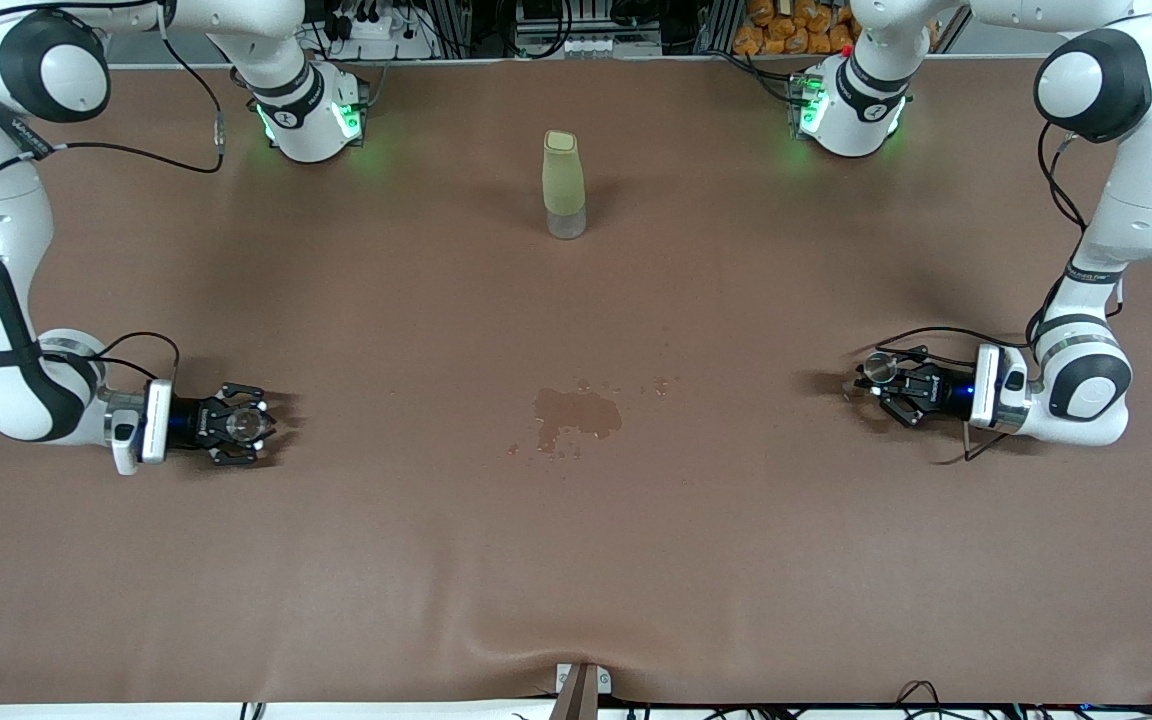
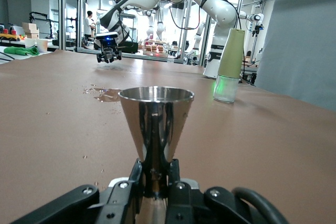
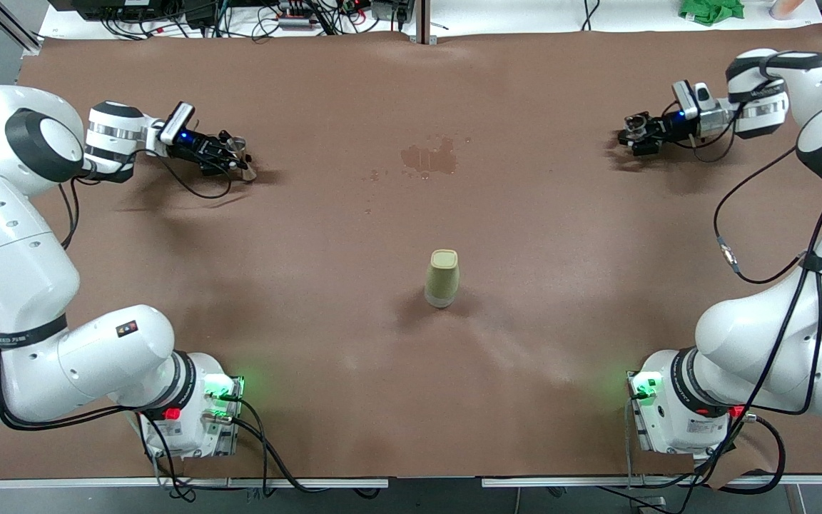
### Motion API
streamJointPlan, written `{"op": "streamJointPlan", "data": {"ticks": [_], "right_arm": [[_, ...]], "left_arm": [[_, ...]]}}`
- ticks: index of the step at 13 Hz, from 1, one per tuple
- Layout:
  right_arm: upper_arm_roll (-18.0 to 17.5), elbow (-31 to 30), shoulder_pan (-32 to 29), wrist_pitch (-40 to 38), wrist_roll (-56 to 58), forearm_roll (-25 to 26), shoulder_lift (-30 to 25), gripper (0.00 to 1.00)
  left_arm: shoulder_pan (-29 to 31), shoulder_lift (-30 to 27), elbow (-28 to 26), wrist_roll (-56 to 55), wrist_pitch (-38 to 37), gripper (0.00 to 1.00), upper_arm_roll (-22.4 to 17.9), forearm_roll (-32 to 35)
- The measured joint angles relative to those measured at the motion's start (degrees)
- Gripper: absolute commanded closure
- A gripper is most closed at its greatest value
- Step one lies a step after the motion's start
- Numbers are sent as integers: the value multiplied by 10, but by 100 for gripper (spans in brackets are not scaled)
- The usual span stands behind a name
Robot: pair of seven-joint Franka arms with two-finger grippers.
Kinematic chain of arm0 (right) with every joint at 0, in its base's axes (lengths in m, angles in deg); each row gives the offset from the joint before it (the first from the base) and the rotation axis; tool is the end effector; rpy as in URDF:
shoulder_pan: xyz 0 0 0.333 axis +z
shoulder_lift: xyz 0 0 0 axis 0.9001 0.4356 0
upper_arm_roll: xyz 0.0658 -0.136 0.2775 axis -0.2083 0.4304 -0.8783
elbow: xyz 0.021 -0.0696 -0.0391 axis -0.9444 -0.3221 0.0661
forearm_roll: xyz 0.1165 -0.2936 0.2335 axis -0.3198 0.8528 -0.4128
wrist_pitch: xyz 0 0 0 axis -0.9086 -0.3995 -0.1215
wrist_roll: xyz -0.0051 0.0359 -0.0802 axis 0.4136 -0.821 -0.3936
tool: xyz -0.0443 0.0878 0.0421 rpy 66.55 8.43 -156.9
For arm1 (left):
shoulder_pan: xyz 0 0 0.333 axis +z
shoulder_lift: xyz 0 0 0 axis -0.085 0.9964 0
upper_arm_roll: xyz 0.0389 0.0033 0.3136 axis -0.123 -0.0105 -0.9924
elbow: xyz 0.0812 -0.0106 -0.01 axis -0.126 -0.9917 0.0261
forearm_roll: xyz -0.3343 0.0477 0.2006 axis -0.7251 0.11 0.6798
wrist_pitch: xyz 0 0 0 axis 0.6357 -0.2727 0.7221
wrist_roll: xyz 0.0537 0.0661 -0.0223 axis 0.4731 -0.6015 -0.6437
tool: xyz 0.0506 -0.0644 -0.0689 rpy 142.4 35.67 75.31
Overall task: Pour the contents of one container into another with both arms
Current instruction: 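Set the beaker and jigger down and open both grippers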
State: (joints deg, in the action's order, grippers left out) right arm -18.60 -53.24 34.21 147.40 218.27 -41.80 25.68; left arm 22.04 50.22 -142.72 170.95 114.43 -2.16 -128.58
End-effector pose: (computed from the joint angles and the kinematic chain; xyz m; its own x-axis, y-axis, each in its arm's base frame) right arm 0.6054 -0.1440 0.0874 0.2388 0.3411 0.9092 0.9711 -0.0815 -0.2244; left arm 0.5824 0.0894 0.0803 0.0885 -0.1579 0.9835 -0.9609 0.2466 0.1261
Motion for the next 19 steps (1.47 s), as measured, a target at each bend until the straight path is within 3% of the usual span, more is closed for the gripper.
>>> {"op": "streamJointPlan", "data": {"ticks": [2,4,6,7,8,9,10,16,19], "right_arm": [[6,5,-10,0,2,5,5,100],[10,9,-10,0,2,8,7,70],[14,13,-10,0,7,9,12,0],[16,15,-10,0,12,9,15,0],[16,15,-10,0,14,9,17,0],[16,15,-10,-5,14,10,17,0],[17,15,-10,-8,14,10,17,0],[18,32,-10,-8,15,10,18,0],[23,54,-10,-41,-2,20,15,0]], "left_arm": [[5,5,0,2,0,94,0,1],[5,7,0,12,0,94,0,1],[5,7,0,18,0,93,0,1],[5,8,0,18,0,91,0,1],[6,10,0,18,0,74,0,1],[7,12,0,19,-1,34,1,1],[7,13,0,20,-2,0,0,1],[8,16,2,23,-1,0,-2,2],[13,14,25,-47,-22,0,-31,51]]}}
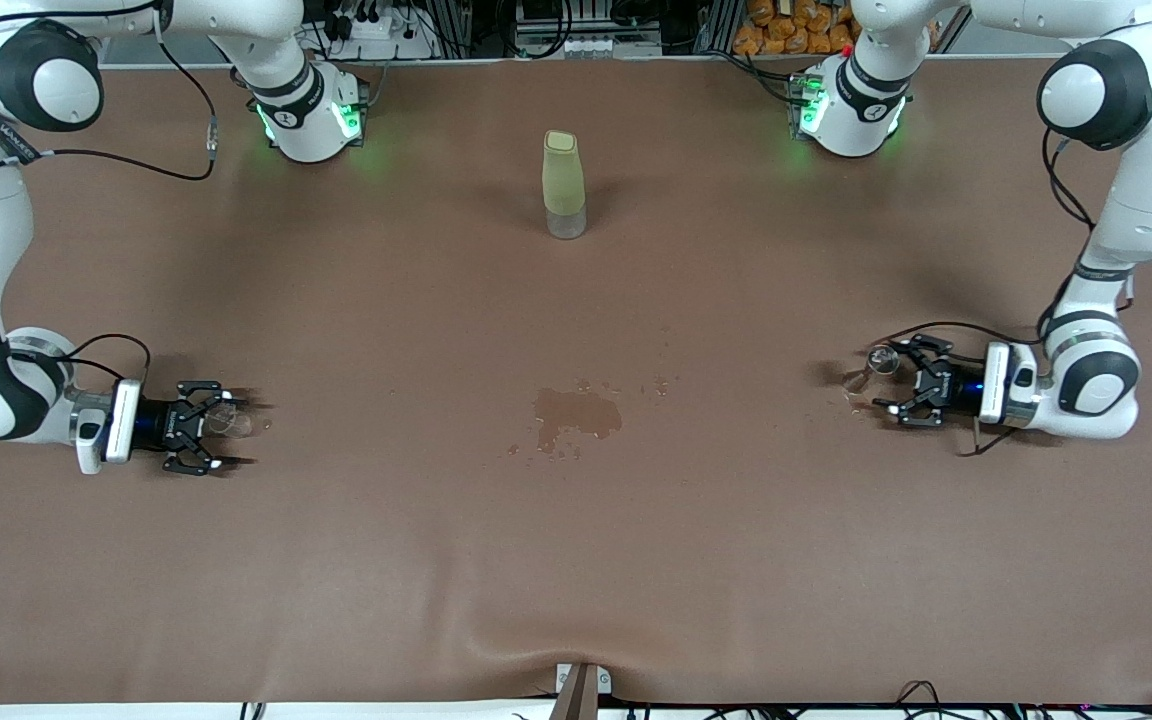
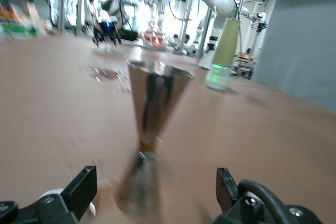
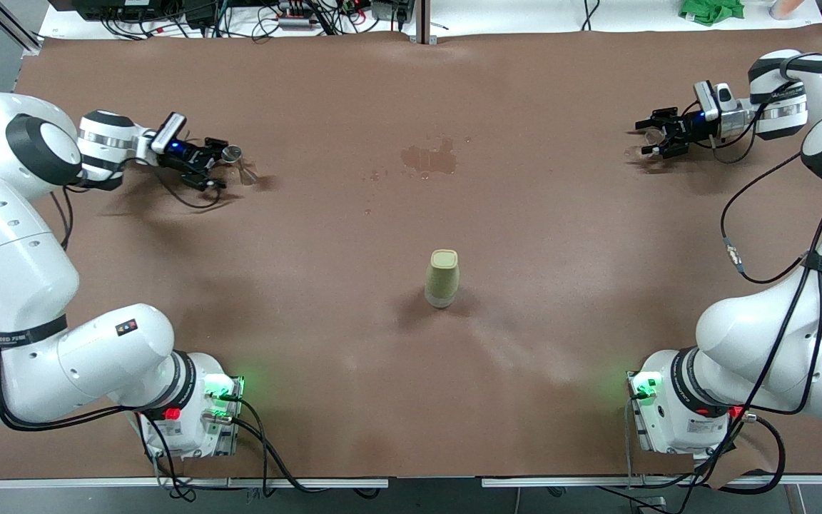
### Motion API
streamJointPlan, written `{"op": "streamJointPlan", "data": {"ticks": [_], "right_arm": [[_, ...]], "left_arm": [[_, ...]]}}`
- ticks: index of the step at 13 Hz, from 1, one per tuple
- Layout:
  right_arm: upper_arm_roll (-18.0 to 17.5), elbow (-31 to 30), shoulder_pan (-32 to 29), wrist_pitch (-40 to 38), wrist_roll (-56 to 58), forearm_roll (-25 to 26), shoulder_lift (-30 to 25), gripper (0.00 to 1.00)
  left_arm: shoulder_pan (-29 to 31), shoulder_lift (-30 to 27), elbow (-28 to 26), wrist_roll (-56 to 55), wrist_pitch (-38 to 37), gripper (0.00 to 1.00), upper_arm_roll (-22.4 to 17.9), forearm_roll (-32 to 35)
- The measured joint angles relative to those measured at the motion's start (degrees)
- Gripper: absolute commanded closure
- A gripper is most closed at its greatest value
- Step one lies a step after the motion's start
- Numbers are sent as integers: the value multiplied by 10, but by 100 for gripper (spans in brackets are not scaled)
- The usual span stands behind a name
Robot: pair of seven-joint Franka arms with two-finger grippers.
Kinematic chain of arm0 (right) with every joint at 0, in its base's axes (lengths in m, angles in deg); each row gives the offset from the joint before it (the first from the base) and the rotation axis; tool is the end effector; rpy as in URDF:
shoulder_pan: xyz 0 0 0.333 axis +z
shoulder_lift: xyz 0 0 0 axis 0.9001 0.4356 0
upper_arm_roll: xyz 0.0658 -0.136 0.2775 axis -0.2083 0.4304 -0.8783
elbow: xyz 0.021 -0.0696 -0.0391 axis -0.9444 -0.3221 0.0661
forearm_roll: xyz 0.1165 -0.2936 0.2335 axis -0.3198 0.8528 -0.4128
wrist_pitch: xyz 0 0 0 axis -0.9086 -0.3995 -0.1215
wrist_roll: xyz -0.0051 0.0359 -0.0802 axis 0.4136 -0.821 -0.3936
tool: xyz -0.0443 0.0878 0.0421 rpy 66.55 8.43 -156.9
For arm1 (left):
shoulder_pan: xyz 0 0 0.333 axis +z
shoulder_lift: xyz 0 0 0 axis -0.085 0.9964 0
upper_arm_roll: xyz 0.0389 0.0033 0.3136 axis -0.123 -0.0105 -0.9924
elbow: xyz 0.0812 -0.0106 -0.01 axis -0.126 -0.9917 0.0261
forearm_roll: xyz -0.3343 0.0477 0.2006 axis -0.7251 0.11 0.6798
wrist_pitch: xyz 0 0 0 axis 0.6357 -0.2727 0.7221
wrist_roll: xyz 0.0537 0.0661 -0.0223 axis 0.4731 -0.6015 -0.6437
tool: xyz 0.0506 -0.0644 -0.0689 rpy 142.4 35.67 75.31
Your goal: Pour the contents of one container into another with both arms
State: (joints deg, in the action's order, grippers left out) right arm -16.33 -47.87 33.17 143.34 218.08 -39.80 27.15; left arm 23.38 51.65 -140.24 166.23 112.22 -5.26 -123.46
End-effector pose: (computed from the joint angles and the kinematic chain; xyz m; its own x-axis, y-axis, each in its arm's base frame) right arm 0.6118 -0.1835 0.0973 0.2150 0.3608 0.9075 0.9766 -0.0733 -0.2022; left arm 0.5679 0.1348 0.0675 0.1866 -0.2469 0.9509 -0.9356 0.2506 0.2487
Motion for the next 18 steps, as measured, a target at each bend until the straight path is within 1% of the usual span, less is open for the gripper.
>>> {"op": "streamJointPlan", "data": {"ticks": [3,6,8,10,12,14,16,18], "right_arm": [[5,30,0,-39,-34,22,-2,0],[6,54,0,-67,-80,48,-18,0],[4,66,0,-75,-112,61,-34,0],[-5,78,4,-78,-164,74,-50,0],[-12,87,24,-79,-227,87,-75,0],[-14,94,61,-77,-303,104,-114,0],[-15,96,101,-63,-394,129,-164,0],[-15,96,133,-55,-477,160,-211,0]], "left_arm": [[19,-6,32,-90,-16,0,-6,43],[24,-20,69,-207,-26,0,-16,81],[23,-33,83,-308,-30,0,-17,90],[22,-60,96,-427,-41,0,-13,103],[18,-107,108,-537,-50,0,-10,108],[4,-167,120,-639,-56,0,-7,115],[-30,-237,124,-759,-58,0,-6,153],[-76,-302,125,-889,-58,0,-5,179]]}}
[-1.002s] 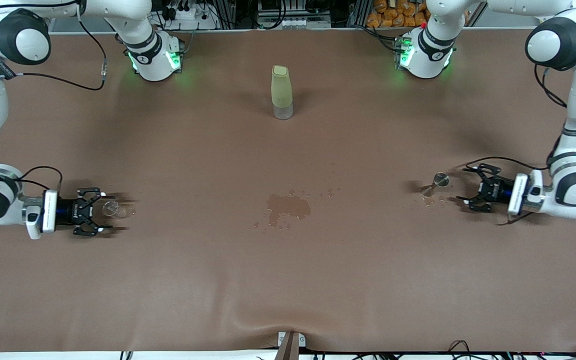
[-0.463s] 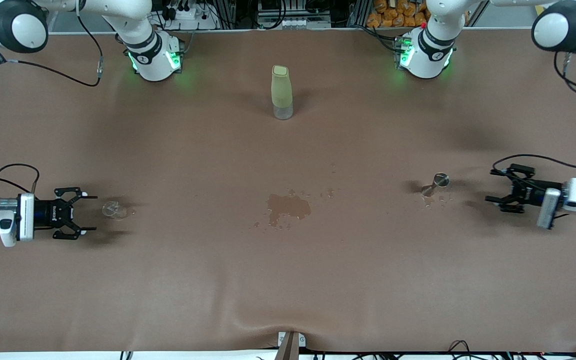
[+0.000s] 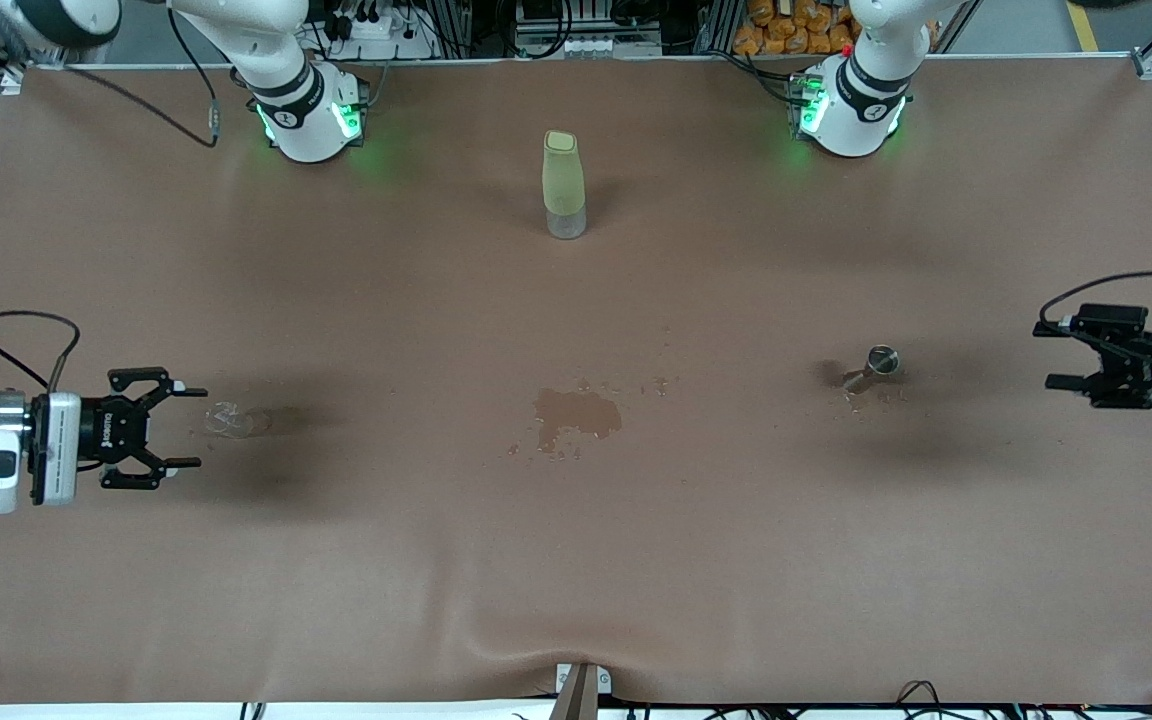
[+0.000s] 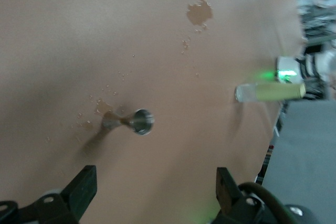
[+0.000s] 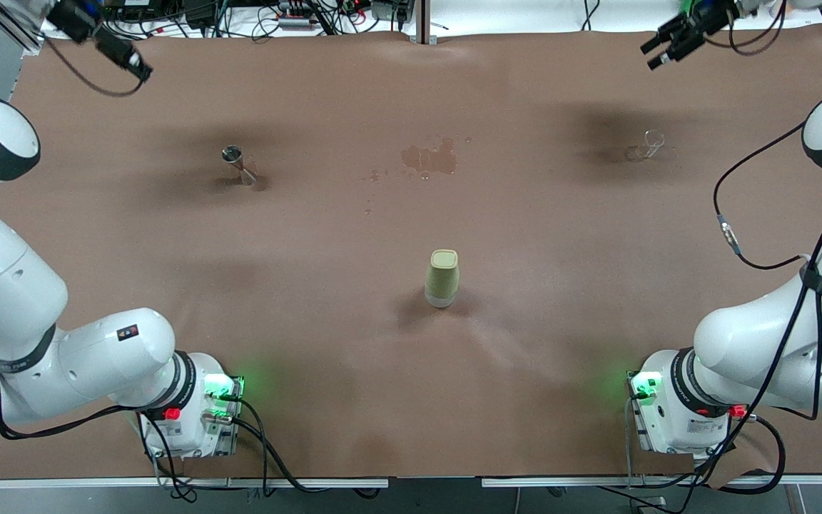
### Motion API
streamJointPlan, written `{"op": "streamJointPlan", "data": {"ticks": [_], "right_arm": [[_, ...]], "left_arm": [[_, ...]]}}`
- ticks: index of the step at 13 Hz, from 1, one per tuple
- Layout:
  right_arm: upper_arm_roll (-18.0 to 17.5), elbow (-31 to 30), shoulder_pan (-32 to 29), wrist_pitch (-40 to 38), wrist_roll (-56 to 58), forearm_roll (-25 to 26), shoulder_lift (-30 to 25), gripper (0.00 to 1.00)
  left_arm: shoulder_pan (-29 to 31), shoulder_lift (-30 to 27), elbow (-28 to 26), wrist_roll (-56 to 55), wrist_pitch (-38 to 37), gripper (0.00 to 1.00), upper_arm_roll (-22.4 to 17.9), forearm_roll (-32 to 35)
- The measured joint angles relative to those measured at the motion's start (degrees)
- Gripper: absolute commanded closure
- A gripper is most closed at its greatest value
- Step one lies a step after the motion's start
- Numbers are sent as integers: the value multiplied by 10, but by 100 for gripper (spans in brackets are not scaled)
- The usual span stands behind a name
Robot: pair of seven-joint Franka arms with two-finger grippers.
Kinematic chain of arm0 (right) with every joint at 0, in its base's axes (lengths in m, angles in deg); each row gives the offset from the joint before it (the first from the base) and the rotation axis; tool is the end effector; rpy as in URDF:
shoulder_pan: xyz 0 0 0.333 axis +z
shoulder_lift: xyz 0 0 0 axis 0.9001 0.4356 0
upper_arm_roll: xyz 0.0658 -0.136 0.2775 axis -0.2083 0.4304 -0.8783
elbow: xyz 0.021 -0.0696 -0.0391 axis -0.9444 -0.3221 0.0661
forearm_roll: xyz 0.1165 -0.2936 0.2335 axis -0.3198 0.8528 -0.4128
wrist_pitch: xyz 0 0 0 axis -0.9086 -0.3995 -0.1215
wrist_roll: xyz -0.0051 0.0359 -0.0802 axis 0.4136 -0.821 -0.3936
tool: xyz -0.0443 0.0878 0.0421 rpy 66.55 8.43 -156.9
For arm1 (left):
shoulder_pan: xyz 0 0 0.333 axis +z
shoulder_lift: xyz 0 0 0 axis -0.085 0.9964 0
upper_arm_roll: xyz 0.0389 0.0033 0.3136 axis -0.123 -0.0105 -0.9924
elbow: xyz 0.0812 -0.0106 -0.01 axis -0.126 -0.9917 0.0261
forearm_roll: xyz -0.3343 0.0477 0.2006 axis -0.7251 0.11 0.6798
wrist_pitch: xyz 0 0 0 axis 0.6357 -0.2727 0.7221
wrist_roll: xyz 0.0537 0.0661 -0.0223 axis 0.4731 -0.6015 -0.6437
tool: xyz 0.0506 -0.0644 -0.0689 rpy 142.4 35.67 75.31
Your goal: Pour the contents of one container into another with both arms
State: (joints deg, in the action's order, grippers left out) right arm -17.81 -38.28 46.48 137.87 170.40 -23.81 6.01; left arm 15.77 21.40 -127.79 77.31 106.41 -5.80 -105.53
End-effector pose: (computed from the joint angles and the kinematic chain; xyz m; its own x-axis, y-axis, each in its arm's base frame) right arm 0.6886 -0.0579 0.3906 0.4460 0.6883 0.5720 0.8801 -0.2213 -0.4200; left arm 0.6380 0.1167 0.4538 0.8445 -0.5305 0.0734 -0.4423 -0.6136 0.6540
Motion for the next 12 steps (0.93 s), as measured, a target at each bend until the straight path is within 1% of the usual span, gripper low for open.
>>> {"op": "streamJointPlan", "data": {"ticks": [2,5,6,8,9,10,12], "right_arm": [[0,-1,21,1,-66,33,-33,0],[0,-13,45,3,-174,90,-85,0],[0,-33,54,14,-209,109,-114,0],[1,-93,70,32,-282,148,-189,0],[7,-117,80,35,-313,166,-223,0],[24,-133,95,37,-340,183,-249,0],[68,-147,127,30,-395,217,-276,0]], "left_arm": [[-43,-39,-1,-107,5,0,0,27],[-108,-65,-3,-221,32,0,0,101],[-130,-71,-3,-267,37,0,0,118],[-177,-84,-4,-370,43,0,0,164],[-202,-92,-4,-412,44,0,0,192],[-222,-98,-4,-438,45,0,0,214],[-233,-104,-5,-451,46,0,-1,226]]}}
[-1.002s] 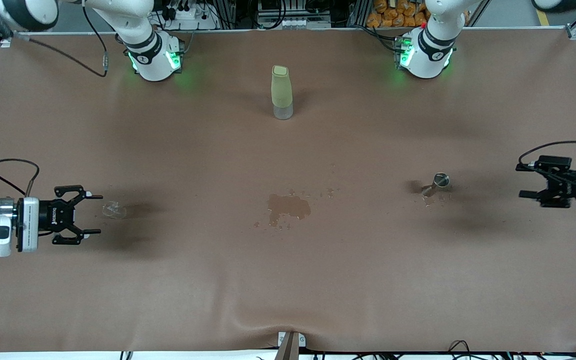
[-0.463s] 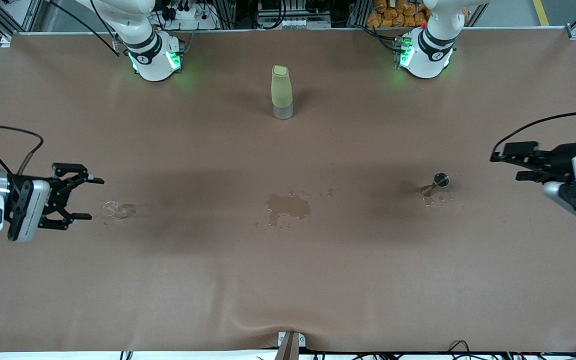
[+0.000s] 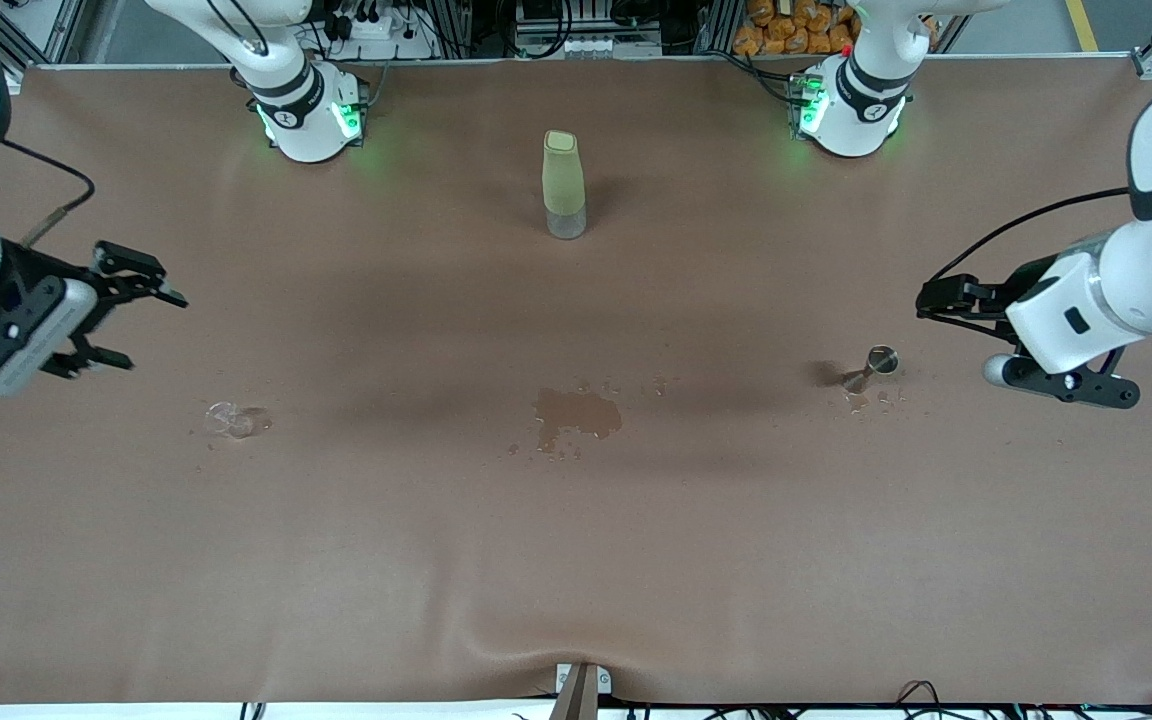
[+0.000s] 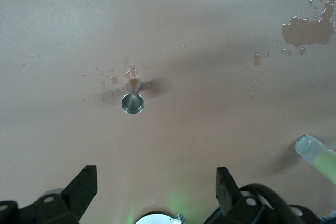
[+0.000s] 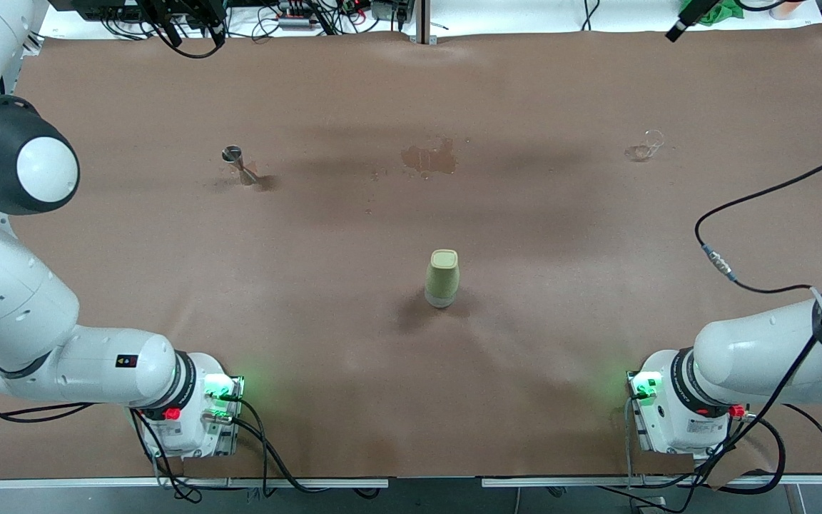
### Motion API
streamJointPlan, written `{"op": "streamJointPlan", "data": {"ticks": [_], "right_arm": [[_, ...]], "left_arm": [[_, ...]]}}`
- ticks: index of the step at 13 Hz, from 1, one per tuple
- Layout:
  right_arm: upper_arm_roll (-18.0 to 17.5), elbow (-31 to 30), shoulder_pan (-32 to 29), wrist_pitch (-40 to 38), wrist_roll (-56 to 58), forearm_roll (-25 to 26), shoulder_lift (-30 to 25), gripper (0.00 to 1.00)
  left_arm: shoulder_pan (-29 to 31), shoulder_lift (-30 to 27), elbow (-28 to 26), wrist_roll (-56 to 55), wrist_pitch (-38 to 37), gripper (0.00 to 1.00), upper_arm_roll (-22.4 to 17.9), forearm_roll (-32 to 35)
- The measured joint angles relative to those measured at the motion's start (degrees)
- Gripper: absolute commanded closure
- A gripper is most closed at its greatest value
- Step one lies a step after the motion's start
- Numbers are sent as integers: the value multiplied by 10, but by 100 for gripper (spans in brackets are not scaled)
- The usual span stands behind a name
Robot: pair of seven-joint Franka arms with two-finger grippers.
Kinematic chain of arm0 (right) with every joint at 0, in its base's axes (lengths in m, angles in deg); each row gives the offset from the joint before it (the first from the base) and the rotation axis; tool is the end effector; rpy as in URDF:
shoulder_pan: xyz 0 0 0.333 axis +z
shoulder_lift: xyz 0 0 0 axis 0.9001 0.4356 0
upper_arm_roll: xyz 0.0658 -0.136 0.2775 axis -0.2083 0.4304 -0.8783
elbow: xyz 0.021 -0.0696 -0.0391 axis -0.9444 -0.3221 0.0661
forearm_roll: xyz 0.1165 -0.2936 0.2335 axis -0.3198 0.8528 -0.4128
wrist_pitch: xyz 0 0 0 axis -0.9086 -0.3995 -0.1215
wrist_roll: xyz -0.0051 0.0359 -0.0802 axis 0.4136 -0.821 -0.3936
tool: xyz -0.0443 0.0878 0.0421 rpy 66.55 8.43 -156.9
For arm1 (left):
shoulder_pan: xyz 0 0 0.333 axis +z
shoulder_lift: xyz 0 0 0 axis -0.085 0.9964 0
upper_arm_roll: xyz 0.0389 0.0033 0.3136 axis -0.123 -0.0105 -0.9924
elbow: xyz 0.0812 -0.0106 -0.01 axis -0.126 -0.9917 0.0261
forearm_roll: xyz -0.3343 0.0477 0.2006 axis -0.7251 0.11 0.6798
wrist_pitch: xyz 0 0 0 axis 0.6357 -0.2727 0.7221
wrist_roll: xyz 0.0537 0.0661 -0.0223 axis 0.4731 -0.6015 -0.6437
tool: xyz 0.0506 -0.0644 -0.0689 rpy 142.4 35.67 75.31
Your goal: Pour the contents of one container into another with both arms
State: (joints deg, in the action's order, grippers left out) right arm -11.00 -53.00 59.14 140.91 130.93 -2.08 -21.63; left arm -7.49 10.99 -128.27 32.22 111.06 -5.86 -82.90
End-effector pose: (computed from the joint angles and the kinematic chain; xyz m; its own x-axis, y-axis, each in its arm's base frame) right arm 0.5922 0.0024 0.5608 0.7774 0.6192 0.1105 0.6261 -0.7449 -0.2307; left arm 0.6165 -0.0969 0.5524 0.9532 -0.2036 -0.2235 -0.1783 -0.9756 0.1283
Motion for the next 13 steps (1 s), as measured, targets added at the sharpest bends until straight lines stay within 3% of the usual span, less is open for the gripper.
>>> {"op": "streamJointPlan", "data": {"ticks": [4,9,13], "right_arm": [[41,-4,22,-27,-141,49,-15,0],[54,-3,34,-75,-377,134,-64,0],[56,-2,34,-103,-445,152,-122,0]], "left_arm": [[5,-27,0,-20,7,0,-6,0],[-3,-60,-7,-66,19,0,2,20],[7,-99,-47,-66,53,0,0,21]]}}
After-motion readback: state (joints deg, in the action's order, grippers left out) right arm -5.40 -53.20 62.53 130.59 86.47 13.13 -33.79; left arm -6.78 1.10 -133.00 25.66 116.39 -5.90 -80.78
